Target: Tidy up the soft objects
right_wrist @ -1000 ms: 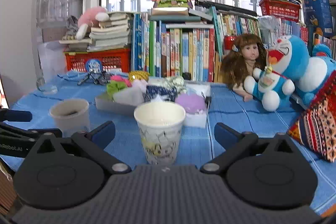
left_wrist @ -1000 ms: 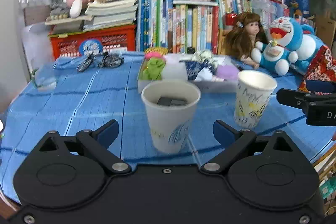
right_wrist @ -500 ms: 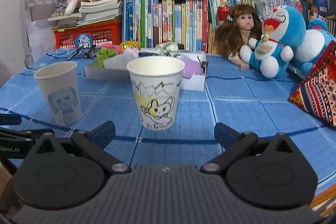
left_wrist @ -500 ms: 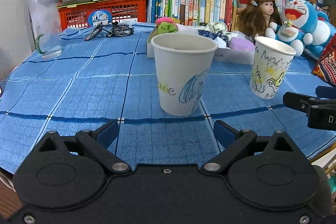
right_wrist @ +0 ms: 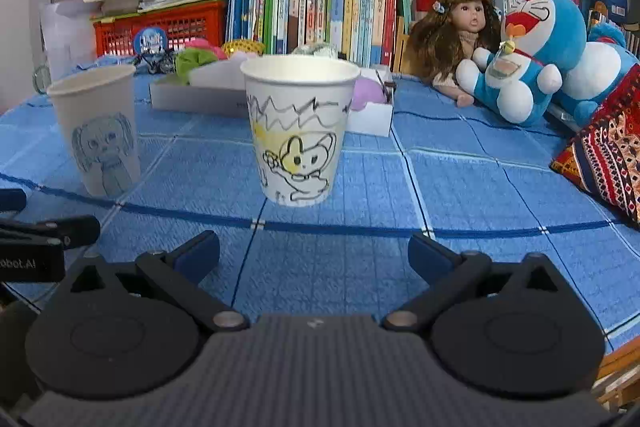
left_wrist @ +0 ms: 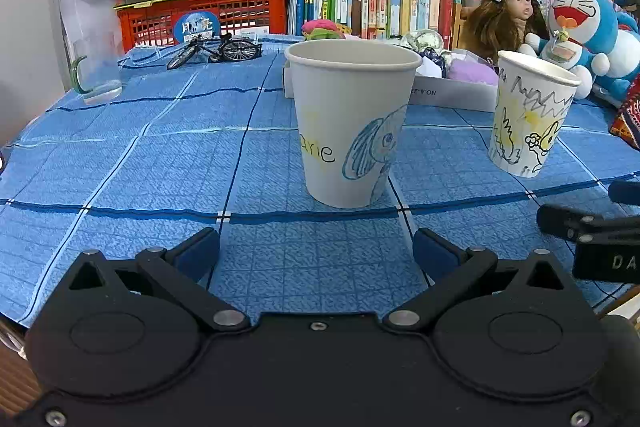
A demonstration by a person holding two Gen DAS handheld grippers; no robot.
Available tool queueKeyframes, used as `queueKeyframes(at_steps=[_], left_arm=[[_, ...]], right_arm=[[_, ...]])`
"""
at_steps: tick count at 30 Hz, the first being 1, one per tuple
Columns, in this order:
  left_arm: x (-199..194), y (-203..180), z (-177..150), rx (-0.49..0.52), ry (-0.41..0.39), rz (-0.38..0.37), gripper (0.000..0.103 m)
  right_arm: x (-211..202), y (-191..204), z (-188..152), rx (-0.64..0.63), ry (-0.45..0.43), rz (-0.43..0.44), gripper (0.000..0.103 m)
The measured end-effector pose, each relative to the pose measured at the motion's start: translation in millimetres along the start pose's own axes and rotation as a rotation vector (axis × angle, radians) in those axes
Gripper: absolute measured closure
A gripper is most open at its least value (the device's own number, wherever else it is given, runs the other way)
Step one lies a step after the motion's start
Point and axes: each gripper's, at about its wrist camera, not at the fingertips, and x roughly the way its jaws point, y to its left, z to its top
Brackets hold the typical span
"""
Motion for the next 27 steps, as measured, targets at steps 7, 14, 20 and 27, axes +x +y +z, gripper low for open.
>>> queueKeyframes(at_steps=[7,14,20,27], left_arm=[[1.4,1.5,0.7,-0.004,0.007,-0.005,0.000],[2.4,1.6,0.5,-0.005,0.007,-0.005,0.000],[2.5,1.7,0.2,-0.005,0.006,-0.005,0.000],[2.7,2.1,-0.1,-0.004,0.005,-0.005,0.000]], right_arm=[[4.7,0.8,-2.9,0.014,0.021,-0.003,0.000],[6.3,-1.0,-2.4,0.025,0.034,-0.003,0.000],[7.3,-2.0,-0.9,0.030,0.043,-0.004,0.000],[7.7,-2.0,-1.0,0.031,0.044,-0.006,0.000]])
